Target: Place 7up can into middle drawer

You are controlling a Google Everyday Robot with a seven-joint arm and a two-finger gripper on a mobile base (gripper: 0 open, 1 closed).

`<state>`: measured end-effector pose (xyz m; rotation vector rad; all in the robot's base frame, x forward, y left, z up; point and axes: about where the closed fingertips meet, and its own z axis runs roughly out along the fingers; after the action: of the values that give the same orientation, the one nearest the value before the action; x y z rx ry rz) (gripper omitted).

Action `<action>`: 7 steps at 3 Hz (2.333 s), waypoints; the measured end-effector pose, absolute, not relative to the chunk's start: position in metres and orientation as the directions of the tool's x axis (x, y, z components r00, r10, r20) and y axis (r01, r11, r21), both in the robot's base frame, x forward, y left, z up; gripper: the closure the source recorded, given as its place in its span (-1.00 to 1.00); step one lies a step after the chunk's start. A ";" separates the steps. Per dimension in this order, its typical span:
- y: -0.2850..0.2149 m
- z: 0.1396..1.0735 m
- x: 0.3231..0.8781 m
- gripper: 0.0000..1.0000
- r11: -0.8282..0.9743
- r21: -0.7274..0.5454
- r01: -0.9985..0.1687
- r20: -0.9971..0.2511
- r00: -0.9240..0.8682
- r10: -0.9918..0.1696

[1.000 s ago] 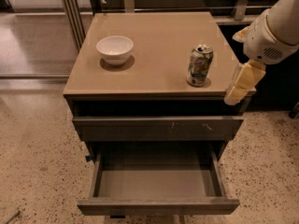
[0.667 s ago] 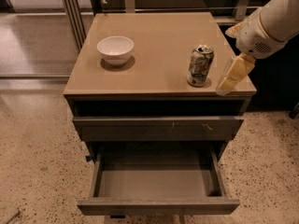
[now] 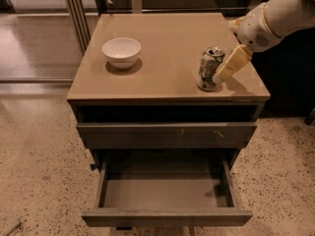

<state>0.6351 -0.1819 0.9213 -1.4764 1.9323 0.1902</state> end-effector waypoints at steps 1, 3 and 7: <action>-0.172 0.911 0.649 -1.00 0.347 -0.246 -0.905 -0.627 -0.124 -0.769; -0.162 0.884 0.659 -1.00 0.344 -0.182 -0.921 -0.634 -0.157 -0.757; -0.156 0.883 0.641 0.77 0.277 -0.174 -0.945 -0.636 -0.106 -0.764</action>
Offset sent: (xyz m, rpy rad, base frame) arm 0.0292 0.0223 -0.0367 0.0787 0.0895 0.0163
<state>0.6406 -0.1563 0.8832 -1.5347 1.9166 0.3669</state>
